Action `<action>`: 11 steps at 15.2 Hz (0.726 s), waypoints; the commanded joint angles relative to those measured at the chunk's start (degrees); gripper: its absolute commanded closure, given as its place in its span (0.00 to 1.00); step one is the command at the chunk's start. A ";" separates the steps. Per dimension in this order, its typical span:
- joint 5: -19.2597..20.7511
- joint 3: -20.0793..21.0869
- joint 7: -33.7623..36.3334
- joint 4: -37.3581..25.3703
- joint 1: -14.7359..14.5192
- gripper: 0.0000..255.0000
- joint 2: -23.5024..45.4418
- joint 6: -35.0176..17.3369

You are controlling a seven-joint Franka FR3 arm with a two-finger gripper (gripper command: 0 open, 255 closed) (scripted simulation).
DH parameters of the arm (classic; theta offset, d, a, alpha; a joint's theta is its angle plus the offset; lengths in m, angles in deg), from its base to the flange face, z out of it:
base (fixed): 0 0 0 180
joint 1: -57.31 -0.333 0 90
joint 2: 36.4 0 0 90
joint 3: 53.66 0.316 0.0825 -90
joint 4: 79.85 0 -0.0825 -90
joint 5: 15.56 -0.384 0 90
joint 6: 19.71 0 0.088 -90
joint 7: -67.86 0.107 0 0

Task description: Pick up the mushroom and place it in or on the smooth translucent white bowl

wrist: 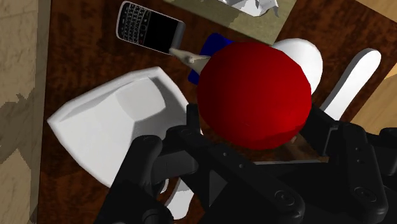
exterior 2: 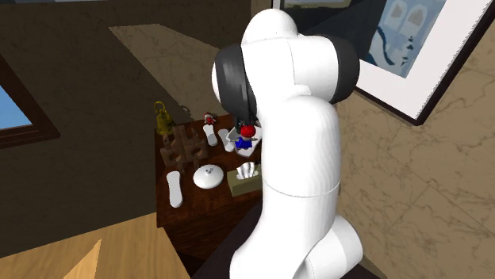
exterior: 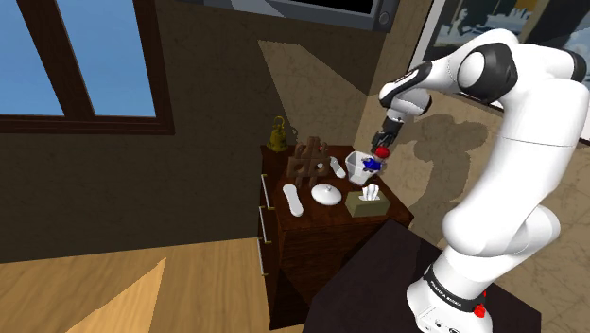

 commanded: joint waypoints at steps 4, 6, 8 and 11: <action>1.11 -0.31 1.15 -1.61 -0.19 1.00 -1.95 3.39; 1.50 -0.41 1.54 -2.28 -0.24 1.00 -2.65 4.70; 1.20 -0.47 1.33 -5.57 0.16 1.00 -0.83 6.29; 0.16 -0.50 0.76 -15.85 1.60 1.00 5.23 10.85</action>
